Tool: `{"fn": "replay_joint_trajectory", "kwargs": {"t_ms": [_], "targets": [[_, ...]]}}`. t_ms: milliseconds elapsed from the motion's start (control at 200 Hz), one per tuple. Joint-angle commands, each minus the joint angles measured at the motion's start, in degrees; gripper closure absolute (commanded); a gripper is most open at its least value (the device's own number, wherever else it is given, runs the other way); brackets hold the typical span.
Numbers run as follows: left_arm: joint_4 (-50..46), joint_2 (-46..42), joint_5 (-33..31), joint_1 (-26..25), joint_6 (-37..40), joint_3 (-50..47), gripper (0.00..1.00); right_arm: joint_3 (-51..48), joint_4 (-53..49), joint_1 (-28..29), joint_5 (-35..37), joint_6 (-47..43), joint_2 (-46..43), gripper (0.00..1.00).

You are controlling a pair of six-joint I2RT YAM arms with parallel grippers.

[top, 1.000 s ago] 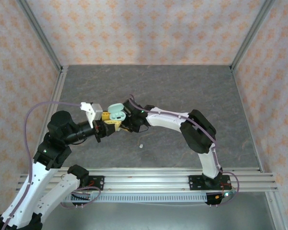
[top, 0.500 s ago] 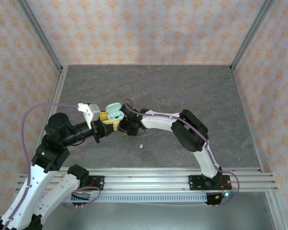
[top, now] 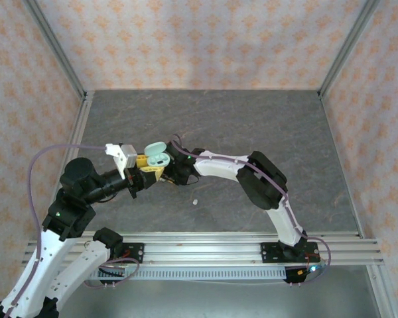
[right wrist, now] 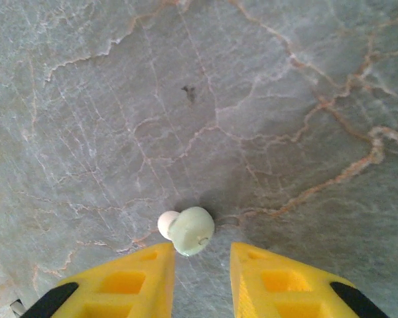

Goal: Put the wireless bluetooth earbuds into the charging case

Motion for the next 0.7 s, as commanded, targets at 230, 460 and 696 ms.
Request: {"fn": "replay_joint_trajectory", "kwargs": {"t_ms": [230, 460, 696], "targets": [[-0.4, -1.1, -0.8, 0.4, 0.0, 0.3, 0.79, 3.8, -1.3, 0.5, 1.1, 0.1, 3.5, 0.71], [-1.5, -1.7, -1.1, 0.4, 0.5, 0.4, 0.79, 5.7, -3.3, 0.4, 1.0, -0.7, 5.2, 0.72], [-1.9, -2.0, -1.1, 0.4, 0.9, 0.2, 0.79, 6.7, -5.1, 0.5, 1.3, -2.1, 6.0, 0.80]]}}
